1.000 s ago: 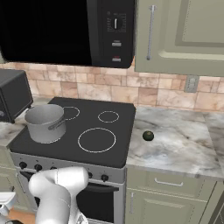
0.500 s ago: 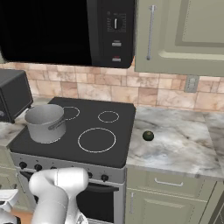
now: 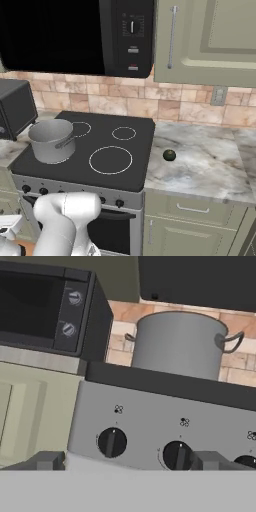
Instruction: Turn on the burner for the pot on the stove. Wait thirty seconds for the pot to heat up. Then add the squash to the pot.
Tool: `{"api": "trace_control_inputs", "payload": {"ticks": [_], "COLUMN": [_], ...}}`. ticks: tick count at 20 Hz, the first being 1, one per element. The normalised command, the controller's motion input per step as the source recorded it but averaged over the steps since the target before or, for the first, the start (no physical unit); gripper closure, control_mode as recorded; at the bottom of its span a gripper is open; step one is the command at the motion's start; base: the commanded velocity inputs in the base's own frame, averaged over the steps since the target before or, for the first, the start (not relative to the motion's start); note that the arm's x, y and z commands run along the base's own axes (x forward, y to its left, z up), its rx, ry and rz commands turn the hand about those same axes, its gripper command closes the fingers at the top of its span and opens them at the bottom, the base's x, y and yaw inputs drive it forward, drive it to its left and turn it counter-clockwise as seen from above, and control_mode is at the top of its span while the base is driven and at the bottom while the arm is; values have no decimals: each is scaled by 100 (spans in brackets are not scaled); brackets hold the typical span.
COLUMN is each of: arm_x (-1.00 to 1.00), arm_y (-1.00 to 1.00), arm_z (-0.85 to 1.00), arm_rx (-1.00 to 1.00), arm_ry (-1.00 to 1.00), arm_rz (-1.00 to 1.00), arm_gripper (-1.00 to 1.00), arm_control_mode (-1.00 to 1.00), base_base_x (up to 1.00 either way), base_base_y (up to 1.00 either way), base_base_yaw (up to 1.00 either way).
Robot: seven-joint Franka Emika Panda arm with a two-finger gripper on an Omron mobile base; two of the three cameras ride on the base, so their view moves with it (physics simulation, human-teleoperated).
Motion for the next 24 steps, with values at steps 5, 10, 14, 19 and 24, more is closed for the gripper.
{"api": "trace_control_inputs", "payload": {"ticks": [5,10,14,19,24], "arm_x": [15,17,18,24,18], "arm_y": [9,1,0,0,2], "arm_z": [-11,-2,0,0,-2], "arm_rx": [0,0,0,1,0], "arm_ry": [0,0,0,0,0], "arm_rz": [0,0,0,0,0], "arm_gripper": [-100,-100,-100,-100,-100], "arm_control_mode": [-100,-100,-100,-100,-100], "base_base_x": [0,0,0,0,0], "base_base_y": [0,0,0,0,0], "base_base_yaw": [0,0,0,0,0]}}
